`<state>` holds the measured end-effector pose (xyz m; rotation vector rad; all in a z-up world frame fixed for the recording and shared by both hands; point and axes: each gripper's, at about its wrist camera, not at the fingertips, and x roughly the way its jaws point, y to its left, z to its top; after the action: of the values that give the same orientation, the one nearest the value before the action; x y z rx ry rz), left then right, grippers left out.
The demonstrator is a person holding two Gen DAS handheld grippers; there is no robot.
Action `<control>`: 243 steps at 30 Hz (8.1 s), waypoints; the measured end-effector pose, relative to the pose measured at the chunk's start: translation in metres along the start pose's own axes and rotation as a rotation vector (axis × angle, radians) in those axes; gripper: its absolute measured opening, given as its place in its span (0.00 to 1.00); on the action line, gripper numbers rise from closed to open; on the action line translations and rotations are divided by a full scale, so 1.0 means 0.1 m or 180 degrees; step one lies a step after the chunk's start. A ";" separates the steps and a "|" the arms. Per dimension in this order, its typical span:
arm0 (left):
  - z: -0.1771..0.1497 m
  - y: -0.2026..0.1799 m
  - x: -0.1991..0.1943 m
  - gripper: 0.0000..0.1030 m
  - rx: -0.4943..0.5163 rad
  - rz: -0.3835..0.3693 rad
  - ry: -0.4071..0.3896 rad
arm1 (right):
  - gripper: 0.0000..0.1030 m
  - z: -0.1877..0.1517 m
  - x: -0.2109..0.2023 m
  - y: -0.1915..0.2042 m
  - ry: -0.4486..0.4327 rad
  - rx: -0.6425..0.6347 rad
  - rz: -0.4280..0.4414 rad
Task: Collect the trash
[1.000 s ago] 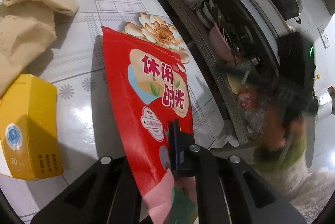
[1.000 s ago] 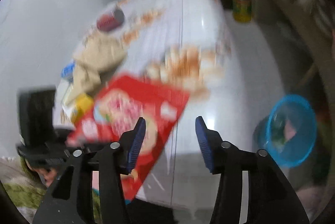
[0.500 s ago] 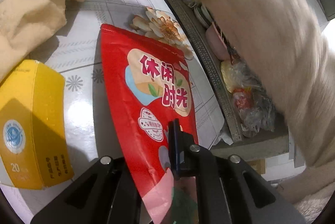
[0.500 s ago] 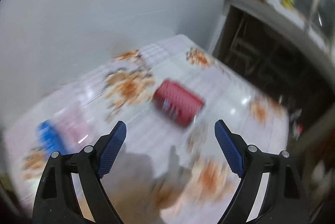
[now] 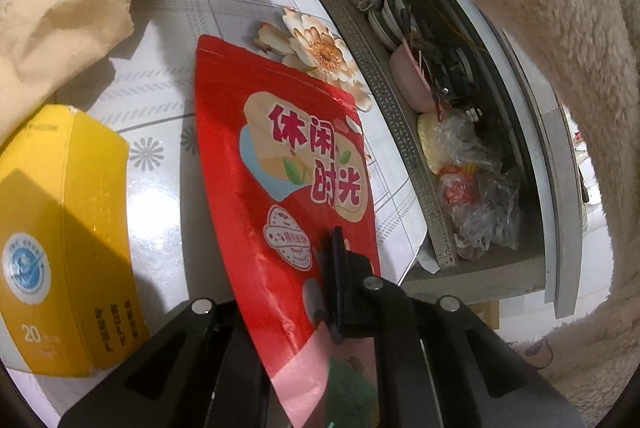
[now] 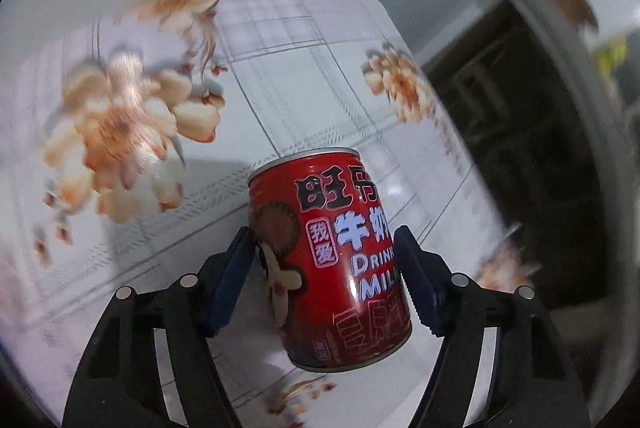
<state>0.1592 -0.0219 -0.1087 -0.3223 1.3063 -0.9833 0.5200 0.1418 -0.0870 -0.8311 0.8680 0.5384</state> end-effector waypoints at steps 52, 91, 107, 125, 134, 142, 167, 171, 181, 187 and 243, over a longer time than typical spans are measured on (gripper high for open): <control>0.98 -1.96 1.54 0.00 0.1136 0.0287 0.0576 | 0.63 -6.62 -2.80 0.82 -0.0957 0.6057 -0.0307; 1.57 -1.97 1.95 0.79 0.1022 0.0761 0.0373 | 0.61 -7.75 -1.26 0.52 0.0129 0.6848 -0.0129; 0.73 -1.13 -0.24 0.88 0.0603 0.0828 -0.0828 | 0.72 -7.38 -1.94 0.68 0.0539 0.6237 -0.0859; -0.50 -0.10 -1.98 0.95 -0.0365 0.1793 -0.1937 | 0.76 -4.18 -3.15 0.76 -0.0970 0.3983 0.0348; -0.71 0.18 -1.81 0.95 -0.0375 0.1813 -0.1882 | 0.87 -2.59 -2.56 1.15 -0.0993 0.3301 0.1287; -0.58 0.25 -1.57 0.95 -0.0086 0.1718 -0.1812 | 0.92 -1.72 -2.18 1.51 -0.0721 0.1981 0.0486; -0.66 0.61 -1.38 0.56 -0.0164 0.1617 -0.1588 | 0.03 -2.32 -2.02 1.34 -0.0111 0.2896 0.0503; -0.68 0.55 -1.40 0.54 -0.0125 0.1600 -0.1634 | 0.03 -2.55 -2.16 1.26 -0.0207 0.3234 0.0694; -0.69 0.06 -1.41 0.54 0.0421 0.1211 -0.1757 | 0.03 -3.23 -2.11 1.37 -0.0402 0.4430 0.2799; -0.61 -0.23 -1.00 0.54 0.0643 0.0754 -0.1398 | 0.03 -3.41 -2.05 1.45 0.0036 0.4423 0.2375; -0.54 -0.77 0.38 0.19 0.2149 0.1545 -0.0492 | 0.48 -3.38 -2.35 1.39 0.0102 0.3535 0.1729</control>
<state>0.0758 -0.0782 -0.0949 0.4145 0.7902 -0.8970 0.1423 -0.0729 -0.0763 0.4242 1.2317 0.4100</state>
